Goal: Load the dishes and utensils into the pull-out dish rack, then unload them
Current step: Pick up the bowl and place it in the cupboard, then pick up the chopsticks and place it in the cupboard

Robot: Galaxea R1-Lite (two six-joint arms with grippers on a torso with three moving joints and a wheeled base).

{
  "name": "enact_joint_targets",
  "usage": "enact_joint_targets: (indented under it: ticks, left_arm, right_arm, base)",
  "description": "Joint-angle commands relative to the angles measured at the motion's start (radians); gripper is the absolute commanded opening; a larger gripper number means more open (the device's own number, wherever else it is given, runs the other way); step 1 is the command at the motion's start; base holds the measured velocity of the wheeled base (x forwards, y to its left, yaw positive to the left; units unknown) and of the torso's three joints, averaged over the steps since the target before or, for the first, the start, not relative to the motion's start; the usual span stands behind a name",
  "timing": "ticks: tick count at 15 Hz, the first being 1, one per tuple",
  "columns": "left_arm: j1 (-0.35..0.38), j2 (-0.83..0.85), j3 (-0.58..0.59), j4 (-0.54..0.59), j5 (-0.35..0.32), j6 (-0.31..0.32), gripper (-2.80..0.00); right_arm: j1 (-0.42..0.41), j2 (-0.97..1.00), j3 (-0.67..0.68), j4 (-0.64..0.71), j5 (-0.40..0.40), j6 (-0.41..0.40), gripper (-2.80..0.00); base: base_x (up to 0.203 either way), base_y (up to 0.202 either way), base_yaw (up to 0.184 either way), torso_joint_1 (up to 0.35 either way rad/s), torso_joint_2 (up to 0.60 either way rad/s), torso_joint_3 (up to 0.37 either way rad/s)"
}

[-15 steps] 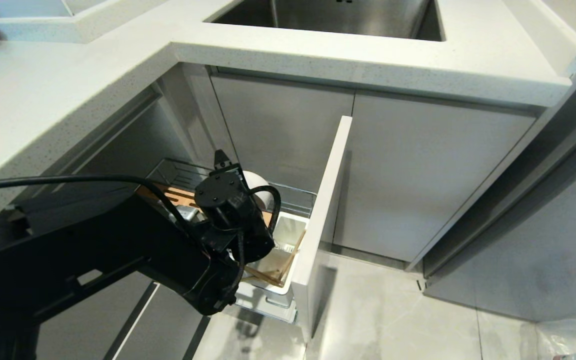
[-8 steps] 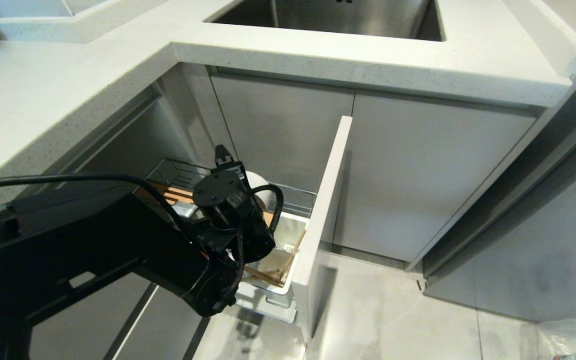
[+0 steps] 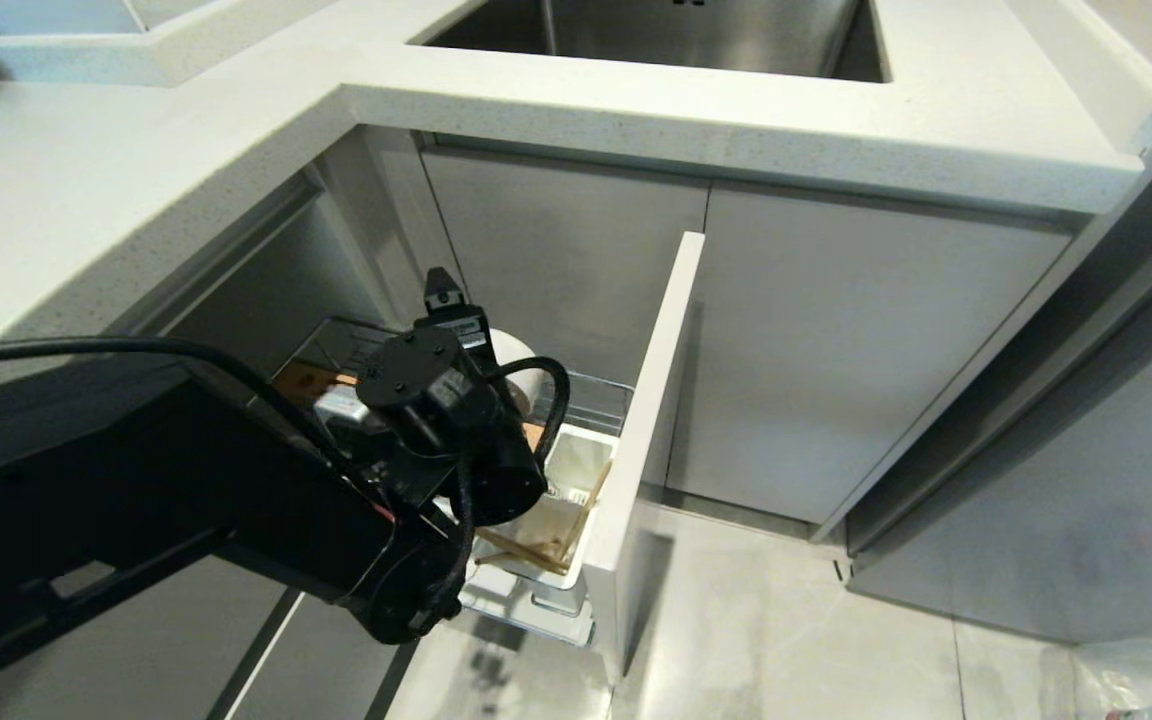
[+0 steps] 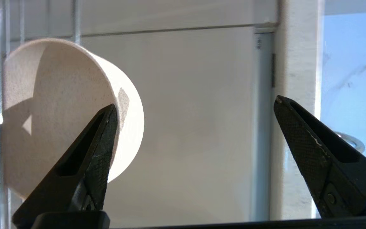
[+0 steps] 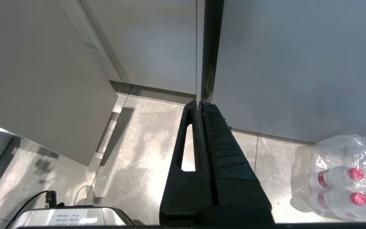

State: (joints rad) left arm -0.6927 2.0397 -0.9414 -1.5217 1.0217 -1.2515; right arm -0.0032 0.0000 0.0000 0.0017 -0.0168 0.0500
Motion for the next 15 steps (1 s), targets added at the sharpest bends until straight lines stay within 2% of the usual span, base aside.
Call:
enact_joint_targets:
  ticks: [1, 3, 10, 13, 14, 15]
  left_arm:
    - [-0.002, -0.035, 0.006, -0.008, 0.006, 0.009, 0.00]
    - [-0.002, -0.044, 0.006, -0.008, 0.006, 0.029, 0.00]
    - [0.005, -0.018, 0.016, -0.008, 0.000, 0.001, 0.00]
    - [-0.002, -0.045, 0.015, -0.008, -0.001, 0.060, 0.00]
    - [-0.008, -0.056, 0.015, -0.008, -0.002, 0.090, -2.80]
    - [-0.014, -0.068, 0.015, -0.008, -0.006, 0.128, -2.80]
  right_arm:
    - [0.000, 0.000, 0.002, 0.000, 0.000, 0.001, -2.80]
    - [0.000, 0.000, 0.002, 0.000, 0.000, 0.001, -2.80]
    - [0.000, 0.000, 0.002, 0.000, 0.000, 0.001, -2.80]
    - [0.000, 0.000, 0.002, 0.000, 0.000, 0.001, -2.80]
    - [0.000, 0.000, 0.002, 0.000, 0.000, 0.001, -2.80]
    - [0.000, 0.000, 0.002, 0.000, 0.000, 0.001, -2.80]
  base:
    - [0.000, 0.000, 0.000, 0.000, 0.00, 0.000]
    - [0.000, 0.000, 0.000, 0.000, 0.00, 0.000]
    - [0.000, 0.000, 0.000, 0.000, 0.00, 0.000]
    - [0.000, 0.000, 0.000, 0.000, 0.00, 0.000]
    - [0.000, 0.000, 0.000, 0.000, 0.00, 0.000]
    - [0.000, 0.000, 0.000, 0.000, 0.00, 0.000]
